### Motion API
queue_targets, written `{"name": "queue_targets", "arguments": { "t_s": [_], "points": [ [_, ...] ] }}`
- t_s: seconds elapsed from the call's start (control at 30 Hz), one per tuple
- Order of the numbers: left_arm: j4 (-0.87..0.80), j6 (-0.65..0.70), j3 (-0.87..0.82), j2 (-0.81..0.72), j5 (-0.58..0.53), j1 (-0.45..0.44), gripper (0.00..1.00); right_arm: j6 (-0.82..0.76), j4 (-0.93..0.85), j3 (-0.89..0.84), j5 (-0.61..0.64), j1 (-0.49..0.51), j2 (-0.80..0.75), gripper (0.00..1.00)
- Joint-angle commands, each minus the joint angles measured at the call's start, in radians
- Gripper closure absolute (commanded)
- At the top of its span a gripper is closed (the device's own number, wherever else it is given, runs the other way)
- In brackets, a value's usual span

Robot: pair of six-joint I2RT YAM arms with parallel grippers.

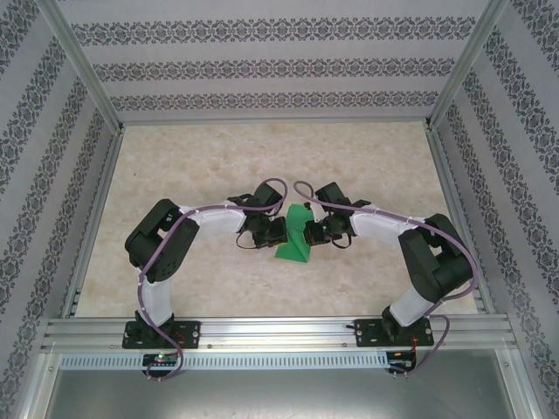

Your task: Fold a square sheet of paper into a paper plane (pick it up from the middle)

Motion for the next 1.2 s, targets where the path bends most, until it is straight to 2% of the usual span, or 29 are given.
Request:
{"name": "queue_targets", "arguments": {
  "t_s": [0.0, 0.4, 1.17],
  "points": [
    [-0.070, 0.021, -0.011, 0.049, -0.077, -0.013, 1.00, 0.011, 0.007, -0.005, 0.003, -0.009, 0.000, 0.97],
    [-0.077, 0.025, 0.001, 0.051, -0.076, -0.016, 1.00, 0.009, -0.006, -0.015, -0.038, 0.001, 0.004, 0.97],
    [-0.073, 0.021, 0.000, 0.049, -0.074, -0.017, 1.00, 0.026, -0.001, -0.011, 0.008, 0.014, 0.019, 0.97]
  ]
}}
